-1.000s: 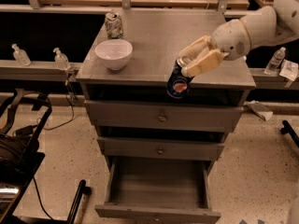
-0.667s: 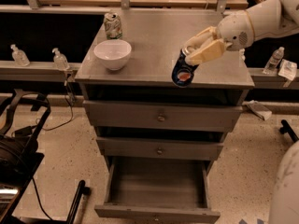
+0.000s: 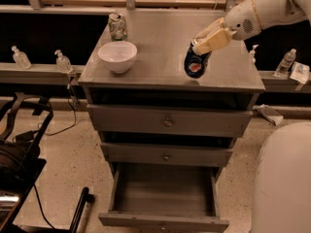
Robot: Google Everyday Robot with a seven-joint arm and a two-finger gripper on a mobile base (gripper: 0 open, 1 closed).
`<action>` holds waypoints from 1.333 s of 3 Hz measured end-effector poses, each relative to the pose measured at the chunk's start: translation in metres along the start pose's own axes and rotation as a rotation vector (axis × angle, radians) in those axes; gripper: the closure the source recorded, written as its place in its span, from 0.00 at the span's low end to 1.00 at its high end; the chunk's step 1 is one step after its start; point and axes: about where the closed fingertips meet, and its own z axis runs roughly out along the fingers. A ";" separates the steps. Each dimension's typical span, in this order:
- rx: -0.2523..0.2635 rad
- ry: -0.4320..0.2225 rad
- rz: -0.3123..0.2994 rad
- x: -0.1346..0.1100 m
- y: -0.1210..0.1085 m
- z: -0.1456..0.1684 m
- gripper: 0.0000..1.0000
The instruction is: Pick pepsi can from bottom drawer and place on counter
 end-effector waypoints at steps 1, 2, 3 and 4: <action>0.060 0.046 0.078 0.009 -0.021 0.011 1.00; 0.102 0.116 0.136 0.018 -0.033 0.022 0.79; 0.097 0.112 0.134 0.018 -0.033 0.025 0.55; 0.097 0.112 0.134 0.017 -0.033 0.024 0.31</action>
Offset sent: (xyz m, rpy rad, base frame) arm 0.0399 -0.0075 -0.0328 -0.1749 0.1210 -0.2406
